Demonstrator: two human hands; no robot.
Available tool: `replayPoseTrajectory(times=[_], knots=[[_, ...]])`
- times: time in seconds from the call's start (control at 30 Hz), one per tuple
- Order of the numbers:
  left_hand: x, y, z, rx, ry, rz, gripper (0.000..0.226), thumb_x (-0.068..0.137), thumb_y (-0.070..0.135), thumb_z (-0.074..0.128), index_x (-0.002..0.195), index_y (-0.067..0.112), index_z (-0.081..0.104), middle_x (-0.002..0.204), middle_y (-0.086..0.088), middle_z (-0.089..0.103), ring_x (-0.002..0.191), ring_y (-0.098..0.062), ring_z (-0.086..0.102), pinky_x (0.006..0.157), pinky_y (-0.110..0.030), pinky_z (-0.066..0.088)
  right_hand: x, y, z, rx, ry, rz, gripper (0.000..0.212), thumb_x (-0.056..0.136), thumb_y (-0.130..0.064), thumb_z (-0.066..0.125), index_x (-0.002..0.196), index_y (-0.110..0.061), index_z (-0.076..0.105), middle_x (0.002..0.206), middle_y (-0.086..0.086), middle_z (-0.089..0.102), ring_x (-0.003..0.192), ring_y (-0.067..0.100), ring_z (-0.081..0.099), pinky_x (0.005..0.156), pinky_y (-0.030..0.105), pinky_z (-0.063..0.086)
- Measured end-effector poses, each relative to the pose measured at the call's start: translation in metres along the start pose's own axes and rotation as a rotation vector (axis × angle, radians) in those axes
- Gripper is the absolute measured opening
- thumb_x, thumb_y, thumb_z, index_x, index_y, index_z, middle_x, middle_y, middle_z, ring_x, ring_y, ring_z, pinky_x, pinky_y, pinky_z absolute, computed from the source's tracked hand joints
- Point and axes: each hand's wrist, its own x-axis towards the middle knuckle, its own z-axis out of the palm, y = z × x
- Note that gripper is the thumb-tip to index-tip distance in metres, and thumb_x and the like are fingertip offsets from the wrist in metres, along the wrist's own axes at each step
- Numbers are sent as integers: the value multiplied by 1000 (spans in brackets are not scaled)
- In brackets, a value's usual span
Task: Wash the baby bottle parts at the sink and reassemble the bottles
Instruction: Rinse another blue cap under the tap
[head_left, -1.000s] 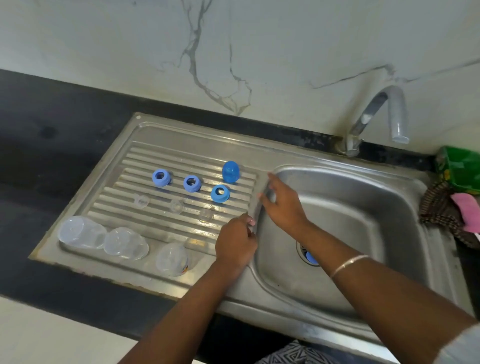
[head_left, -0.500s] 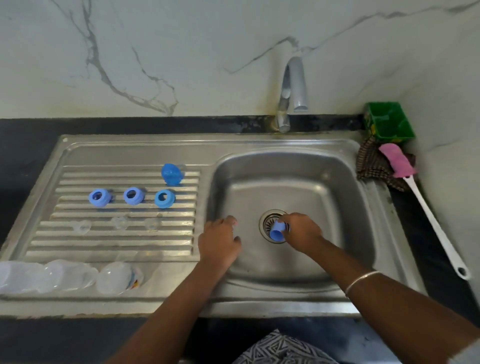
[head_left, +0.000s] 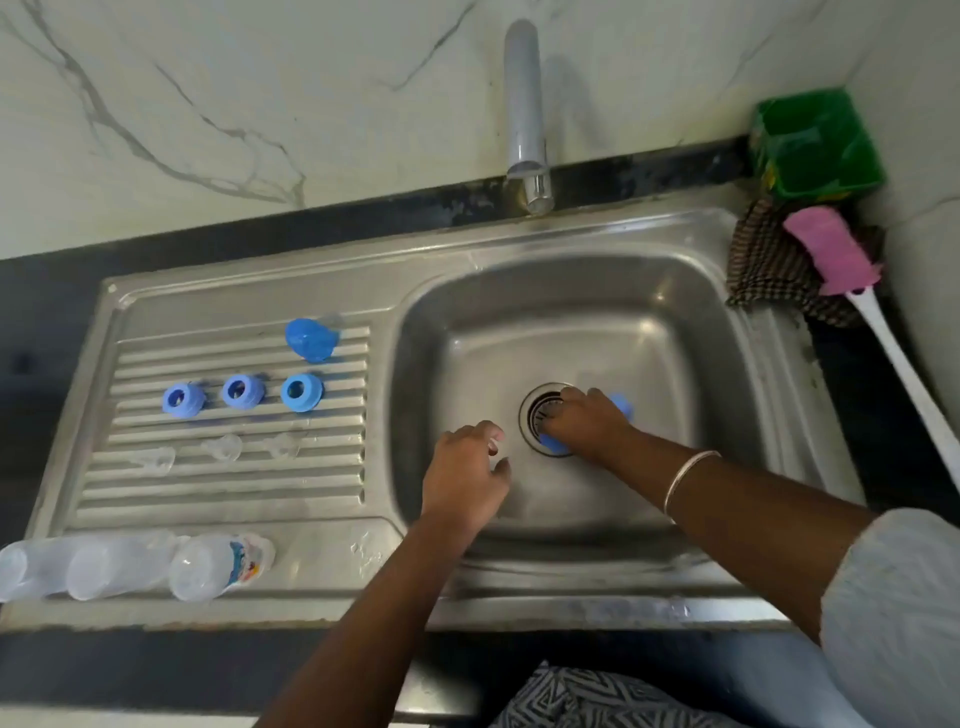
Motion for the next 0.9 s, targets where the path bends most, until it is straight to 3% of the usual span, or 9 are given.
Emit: replayPoseTrajectory(times=[0.17, 0.27, 0.37, 0.47, 0.57, 0.63, 0.7, 0.77, 0.9], knots=[[-6, 2, 0, -72, 10, -43, 23, 88, 27, 66, 111, 30, 64, 96, 17, 63, 89, -8, 55, 66, -22, 41, 15, -3, 13, -26, 11, -62, 27, 101, -18, 42, 125, -18, 56, 124, 5, 62, 118, 30, 52, 91, 38, 42], [-6, 2, -1, -90, -8, -88, 24, 89, 29, 64, 113, 30, 63, 97, 15, 65, 88, -6, 56, 69, -23, 44, 14, -6, 6, 161, 72, -16, 29, 96, -32, 50, 117, -14, 57, 118, 7, 65, 112, 29, 57, 90, 38, 43], [-1, 4, -2, -198, 1, -170, 26, 92, 26, 61, 118, 24, 64, 104, 8, 68, 92, -9, 61, 75, -22, 45, 1, -22, -10, 619, 107, 172, 42, 86, -53, 64, 93, -12, 59, 94, 5, 67, 90, 25, 62, 79, 37, 49], [4, 13, -3, -347, 47, -260, 31, 97, 25, 55, 126, 16, 61, 113, -4, 68, 103, -21, 64, 85, -27, 49, -11, -36, -35, 1110, 31, 387, 53, 83, -57, 70, 64, -11, 54, 60, 4, 55, 55, 17, 55, 57, 32, 46], [9, 23, -1, -487, 23, -384, 46, 100, 42, 50, 133, 10, 53, 120, -10, 64, 110, -28, 62, 95, -37, 49, -22, -42, -51, 1765, -159, 647, 47, 80, -54, 75, 79, -8, 65, 58, 7, 66, 47, 15, 63, 47, 23, 50], [13, 29, 1, -564, -78, -490, 48, 99, 53, 45, 119, 12, 60, 113, -9, 67, 102, -30, 67, 89, -40, 54, -31, -42, -54, 1964, -255, 691, 48, 79, -55, 75, 94, -9, 68, 64, 5, 72, 52, 15, 69, 49, 23, 53], [16, 35, -1, -656, -185, -581, 45, 98, 57, 43, 100, 17, 63, 98, -7, 70, 84, -27, 72, 68, -33, 56, -37, -43, -53, 2040, -267, 703, 50, 80, -54, 75, 100, -8, 68, 69, 7, 73, 55, 15, 71, 50, 24, 54], [19, 39, -5, -715, -209, -606, 39, 98, 57, 45, 91, 22, 62, 93, -5, 69, 74, -21, 70, 58, -28, 54, -37, -42, -57, 2000, -208, 707, 52, 82, -55, 74, 100, -6, 70, 72, 8, 73, 58, 16, 71, 53, 26, 56], [23, 42, -8, -888, -213, -474, 44, 95, 61, 50, 96, 20, 67, 102, -8, 71, 86, -21, 71, 74, -34, 60, -32, -38, -69, 1854, 20, 712, 53, 85, -53, 72, 96, -1, 72, 85, 14, 76, 73, 22, 75, 66, 35, 63]])
